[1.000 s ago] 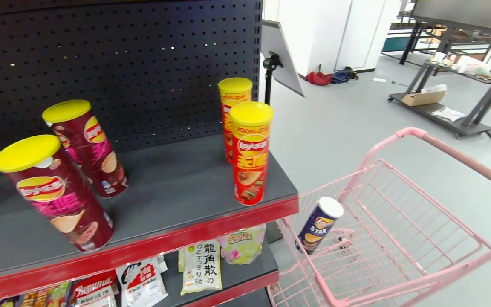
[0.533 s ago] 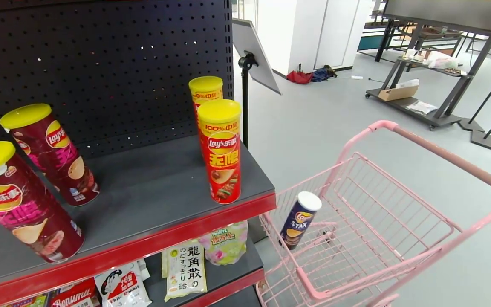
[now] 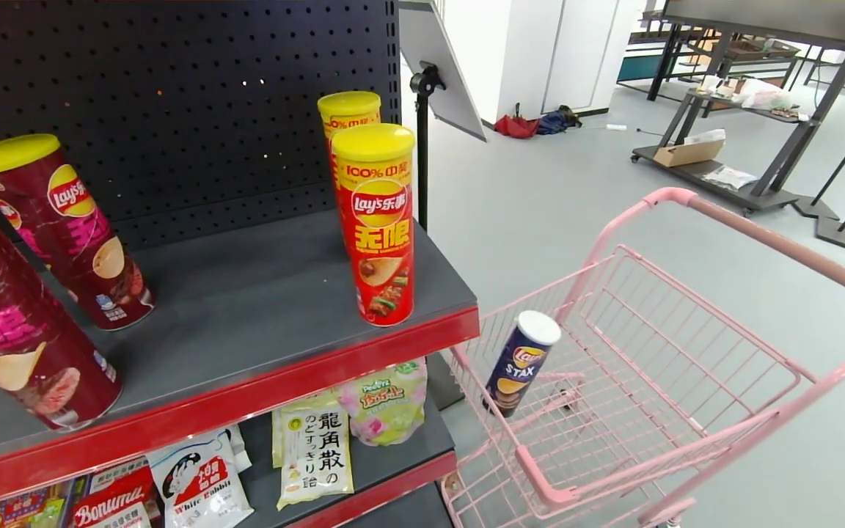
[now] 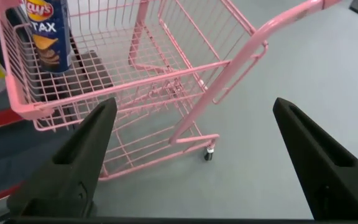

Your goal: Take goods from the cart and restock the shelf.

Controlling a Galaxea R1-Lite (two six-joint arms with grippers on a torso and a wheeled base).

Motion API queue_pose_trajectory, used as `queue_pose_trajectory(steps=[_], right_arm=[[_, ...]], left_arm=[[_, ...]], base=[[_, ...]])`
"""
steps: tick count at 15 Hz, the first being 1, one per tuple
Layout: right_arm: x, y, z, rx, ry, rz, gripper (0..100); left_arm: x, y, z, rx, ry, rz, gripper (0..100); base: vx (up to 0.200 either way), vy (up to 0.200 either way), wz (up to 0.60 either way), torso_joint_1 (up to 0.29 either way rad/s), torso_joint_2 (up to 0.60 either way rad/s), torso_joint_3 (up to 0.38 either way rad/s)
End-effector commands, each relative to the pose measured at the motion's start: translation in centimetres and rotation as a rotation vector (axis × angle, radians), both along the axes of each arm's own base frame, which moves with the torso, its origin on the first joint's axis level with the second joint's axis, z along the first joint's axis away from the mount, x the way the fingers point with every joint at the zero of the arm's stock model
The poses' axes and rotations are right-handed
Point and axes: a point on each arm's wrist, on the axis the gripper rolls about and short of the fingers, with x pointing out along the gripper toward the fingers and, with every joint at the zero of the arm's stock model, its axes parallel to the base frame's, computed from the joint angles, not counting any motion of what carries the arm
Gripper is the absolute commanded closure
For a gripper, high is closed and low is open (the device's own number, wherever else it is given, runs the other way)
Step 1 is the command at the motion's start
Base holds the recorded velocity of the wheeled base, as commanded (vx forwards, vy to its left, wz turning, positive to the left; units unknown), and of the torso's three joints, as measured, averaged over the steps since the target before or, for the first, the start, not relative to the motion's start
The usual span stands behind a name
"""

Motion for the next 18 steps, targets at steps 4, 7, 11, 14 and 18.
queue_pose_trajectory(steps=[4,7,11,14,18], right_arm=[[-0.2,0.0,-0.8,0.000,-0.001,0.000,0],[-0.1,0.0,-0.6,0.001,0.000,0.014,0],[7.9,0.5,8.7,0.068,-0.044,0.131,0],[15.0,1.7,10.0,0.173,-0.075,0.189,0],[22.4,4.7,5.8,0.226,0.151,0.295,0]], left_arm=[[0.0,0.0,0.0,0.000,0.002,0.001,0],[0.0,0.0,0.0,0.002,0.001,0.003,0],[0.0,0.0,0.2,0.001,-0.009,0.001,0],[0.3,0.0,0.3,-0.004,-0.030,-0.002,0],[0.8,-0.1,0.3,-0.066,-0.007,0.023,0]], base=[[0.000,0.000,0.00,-0.181,0.50,0.315],[0.000,0.000,0.00,-0.185,0.55,0.367],[0.000,0.000,0.00,-0.086,0.30,0.205],[0.000,0.000,0.00,-0.006,0.02,0.017],[0.000,0.000,0.00,0.000,0.00,0.000]])
